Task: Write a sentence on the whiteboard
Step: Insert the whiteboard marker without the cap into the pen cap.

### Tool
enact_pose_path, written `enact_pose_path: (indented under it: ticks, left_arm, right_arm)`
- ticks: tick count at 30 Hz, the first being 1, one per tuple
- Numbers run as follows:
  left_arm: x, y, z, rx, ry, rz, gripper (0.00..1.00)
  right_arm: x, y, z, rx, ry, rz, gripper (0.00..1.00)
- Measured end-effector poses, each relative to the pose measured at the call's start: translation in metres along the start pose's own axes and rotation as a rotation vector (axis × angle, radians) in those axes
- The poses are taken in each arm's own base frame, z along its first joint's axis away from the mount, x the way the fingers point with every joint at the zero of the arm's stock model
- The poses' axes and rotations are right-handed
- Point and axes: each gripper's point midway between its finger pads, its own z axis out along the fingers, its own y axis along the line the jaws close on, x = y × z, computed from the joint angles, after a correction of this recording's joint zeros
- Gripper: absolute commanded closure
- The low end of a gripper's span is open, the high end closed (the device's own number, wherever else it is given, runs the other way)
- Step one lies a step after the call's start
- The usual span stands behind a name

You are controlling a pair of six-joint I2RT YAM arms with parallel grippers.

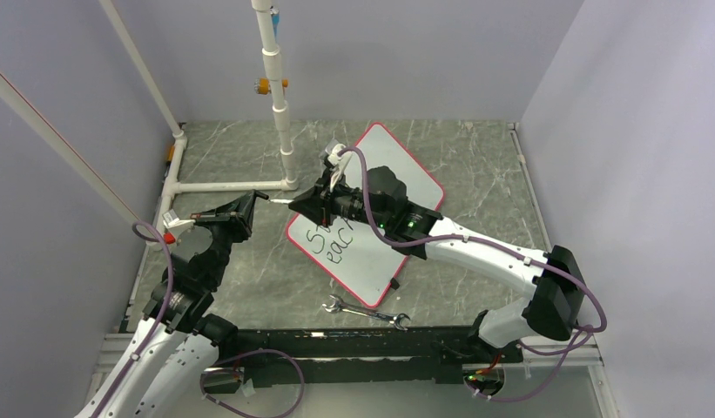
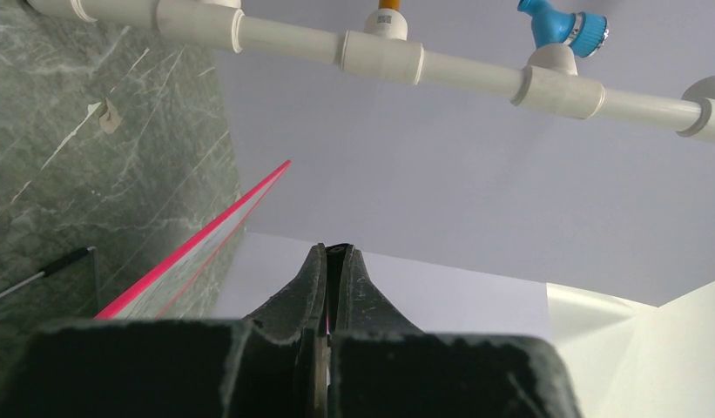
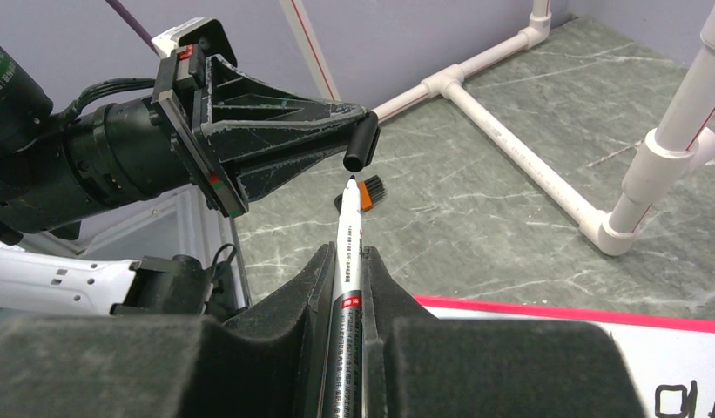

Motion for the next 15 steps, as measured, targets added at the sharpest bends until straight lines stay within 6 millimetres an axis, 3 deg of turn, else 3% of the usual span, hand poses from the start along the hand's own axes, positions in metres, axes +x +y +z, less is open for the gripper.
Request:
enact_pose_path:
  ticks: [15]
  left_arm:
    - [0.0001, 0.0, 0.0, 0.0, 0.001, -0.003, 1.0]
  right_arm:
    - [-0.0062, 0.001, 0.001, 0.006, -0.017, -0.004, 1.0]
